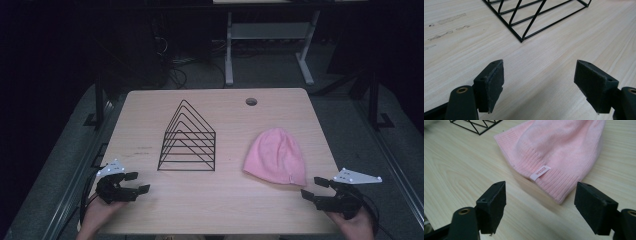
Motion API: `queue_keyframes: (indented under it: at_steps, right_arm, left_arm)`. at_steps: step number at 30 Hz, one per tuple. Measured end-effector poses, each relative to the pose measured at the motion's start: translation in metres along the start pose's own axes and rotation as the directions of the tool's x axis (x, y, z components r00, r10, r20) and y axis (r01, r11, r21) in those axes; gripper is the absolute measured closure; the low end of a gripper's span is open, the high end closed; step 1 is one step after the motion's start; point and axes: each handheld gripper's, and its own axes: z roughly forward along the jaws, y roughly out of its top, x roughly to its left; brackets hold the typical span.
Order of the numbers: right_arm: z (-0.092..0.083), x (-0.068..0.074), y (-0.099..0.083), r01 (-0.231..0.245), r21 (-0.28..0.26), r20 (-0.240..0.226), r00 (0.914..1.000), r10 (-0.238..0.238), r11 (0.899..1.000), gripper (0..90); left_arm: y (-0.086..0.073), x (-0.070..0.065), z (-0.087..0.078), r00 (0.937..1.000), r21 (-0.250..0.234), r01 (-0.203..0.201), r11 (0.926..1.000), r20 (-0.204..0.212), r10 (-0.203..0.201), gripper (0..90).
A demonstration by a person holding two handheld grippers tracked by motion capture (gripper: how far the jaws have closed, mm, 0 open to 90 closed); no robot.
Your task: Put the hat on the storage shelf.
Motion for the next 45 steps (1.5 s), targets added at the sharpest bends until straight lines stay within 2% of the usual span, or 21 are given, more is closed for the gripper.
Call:
queue_keyframes:
  at_steps: [5, 8, 14, 19, 25, 29, 32, 33, 35, 38, 45]
  right_arm:
    - [-0.003, -0.006, 0.010, 0.002, -0.019, -0.015, 0.9999, -0.002, 1.000, 24.5]
    - [-0.001, -0.014, 0.021, -0.005, -0.025, -0.034, 0.9994, 0.004, 1.000, 24.5]
    - [0.013, -0.025, 0.042, -0.009, 0.013, -0.049, 0.9987, 0.010, 1.000, 24.1]
    - [0.023, -0.038, 0.059, -0.005, 0.070, -0.063, 0.9980, 0.010, 0.998, 23.9]
    - [0.039, -0.055, 0.078, -0.007, 0.095, -0.064, 0.9978, 0.013, 0.995, 24.0]
    - [0.051, -0.062, 0.087, -0.005, 0.108, -0.062, 0.9980, 0.012, 0.994, 24.4]
    - [0.061, -0.067, 0.095, -0.009, 0.149, -0.055, 0.9984, 0.017, 0.989, 24.4]
    - [0.063, -0.068, 0.097, -0.008, 0.141, -0.052, 0.9985, 0.015, 0.990, 24.6]
    - [0.067, -0.071, 0.103, -0.021, 0.150, -0.054, 0.9981, 0.029, 0.988, 24.7]
    - [0.076, -0.076, 0.112, -0.004, 0.170, -0.053, 0.9985, 0.014, 0.985, 25.0]
    - [0.092, -0.082, 0.134, -0.005, 0.201, -0.046, 0.9988, 0.014, 0.980, 25.4]
  left_arm:
    - [0.000, 0.000, 0.003, 1.0000, 0.013, -0.005, 0.9999, 0.001, 0.005, 23.4]
    - [-0.002, 0.001, 0.004, 1.0000, 0.025, -0.001, 0.9997, 0.009, 0.001, 23.4]
    - [-0.002, 0.002, 0.001, 1.0000, 0.013, 0.005, 0.9999, 0.004, -0.005, 23.4]
    - [-0.002, 0.002, 0.001, 1.0000, 0.014, -0.002, 0.9999, 0.003, 0.002, 23.4]
    - [-0.001, 0.002, 0.002, 1.0000, 0.017, -0.006, 0.9998, 0.002, 0.006, 23.4]
    - [-0.001, 0.002, 0.002, 1.0000, 0.015, -0.008, 0.9999, 0.005, 0.008, 23.4]
    - [-0.001, 0.002, 0.001, 1.0000, 0.010, -0.003, 0.9999, 0.007, 0.003, 23.4]
    - [-0.002, 0.001, 0.001, 0.9999, 0.010, 0.007, 0.9999, 0.007, -0.007, 23.4]
    - [-0.002, 0.003, 0.000, 1.0000, 0.011, -0.002, 0.9999, 0.006, 0.002, 23.4]
    - [-0.003, 0.004, 0.000, 1.0000, 0.009, 0.003, 1.0000, 0.006, -0.003, 23.4]
    - [-0.003, 0.005, -0.001, 0.9999, 0.007, 0.013, 0.9999, 0.008, -0.013, 23.4]
